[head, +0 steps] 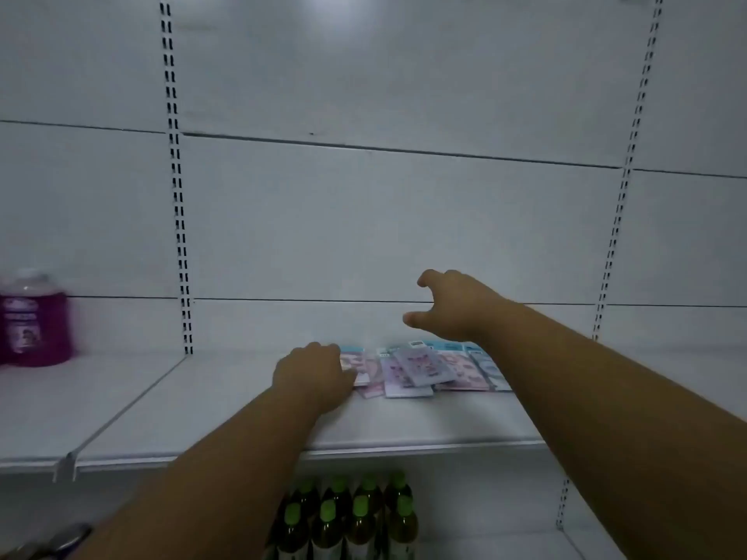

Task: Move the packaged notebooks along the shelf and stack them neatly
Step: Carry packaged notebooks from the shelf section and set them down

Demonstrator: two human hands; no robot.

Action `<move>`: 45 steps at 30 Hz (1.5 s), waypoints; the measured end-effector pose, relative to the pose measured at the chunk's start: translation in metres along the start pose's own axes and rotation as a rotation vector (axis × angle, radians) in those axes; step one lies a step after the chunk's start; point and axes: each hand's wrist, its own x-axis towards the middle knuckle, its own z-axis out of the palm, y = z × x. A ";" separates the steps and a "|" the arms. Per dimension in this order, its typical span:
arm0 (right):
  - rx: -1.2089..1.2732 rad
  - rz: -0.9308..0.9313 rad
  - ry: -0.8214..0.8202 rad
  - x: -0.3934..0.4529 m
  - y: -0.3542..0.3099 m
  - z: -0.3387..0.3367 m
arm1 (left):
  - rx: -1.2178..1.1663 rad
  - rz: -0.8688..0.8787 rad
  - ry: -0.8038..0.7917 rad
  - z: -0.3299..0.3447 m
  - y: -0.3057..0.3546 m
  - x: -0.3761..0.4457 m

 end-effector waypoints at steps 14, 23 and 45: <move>-0.048 0.008 -0.187 0.051 0.055 0.100 | 0.029 -0.426 -0.151 0.015 0.029 0.039; -0.074 0.081 -0.204 0.048 0.059 0.124 | -0.740 -0.500 0.267 -0.006 0.022 0.042; 0.698 0.306 0.638 -0.080 0.110 0.007 | -1.233 -0.150 0.057 -0.008 0.126 -0.025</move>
